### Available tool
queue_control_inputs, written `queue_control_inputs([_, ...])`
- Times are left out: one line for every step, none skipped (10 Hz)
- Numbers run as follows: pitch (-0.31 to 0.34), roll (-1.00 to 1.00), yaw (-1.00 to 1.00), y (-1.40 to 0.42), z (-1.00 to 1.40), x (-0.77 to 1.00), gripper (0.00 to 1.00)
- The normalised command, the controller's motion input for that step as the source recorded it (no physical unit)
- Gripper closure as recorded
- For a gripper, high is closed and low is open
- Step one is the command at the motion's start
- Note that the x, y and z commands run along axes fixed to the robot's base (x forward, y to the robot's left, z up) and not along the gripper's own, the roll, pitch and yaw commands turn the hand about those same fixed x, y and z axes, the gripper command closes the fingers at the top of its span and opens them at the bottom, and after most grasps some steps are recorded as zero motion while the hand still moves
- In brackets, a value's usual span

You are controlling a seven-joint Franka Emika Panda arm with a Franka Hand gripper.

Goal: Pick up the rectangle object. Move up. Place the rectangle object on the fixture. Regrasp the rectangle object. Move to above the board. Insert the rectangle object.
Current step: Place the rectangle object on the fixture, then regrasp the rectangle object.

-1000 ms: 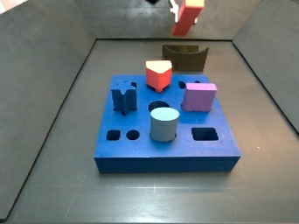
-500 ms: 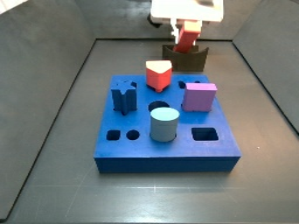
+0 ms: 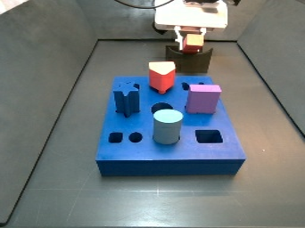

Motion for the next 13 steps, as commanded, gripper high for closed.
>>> queue_control_inputs([0.0,0.0,0.0,0.0,0.0,0.0,0.0])
queue_control_inputs([0.008,0.01,-0.07,0.0,1.0,0.0,0.0])
queue_control_inputs([0.013,0.02,-0.06,0.0,1.0,-0.01,0.0])
queue_control_inputs([0.016,0.03,-0.04,0.01,1.0,-0.02,0.0])
queue_control_inputs([0.017,0.04,-0.03,0.0,1.0,-0.02,0.0])
queue_control_inputs([0.025,0.06,-0.01,0.0,1.0,-0.03,0.0])
queue_control_inputs([0.027,0.06,-0.01,0.0,0.94,-0.04,0.0])
queue_control_inputs([0.033,0.05,-0.01,0.0,0.71,-0.03,0.0])
queue_control_inputs([0.041,0.05,-0.01,0.0,0.47,-0.03,0.0])
queue_control_inputs([0.048,0.05,-0.01,0.0,0.28,-0.03,0.0])
queue_control_inputs([0.043,1.0,0.04,-1.0,1.0,0.0,0.0])
queue_control_inputs([0.041,1.0,0.04,-1.0,0.9,0.01,0.0])
queue_control_inputs([0.034,1.0,0.04,-1.0,0.88,-0.02,0.0])
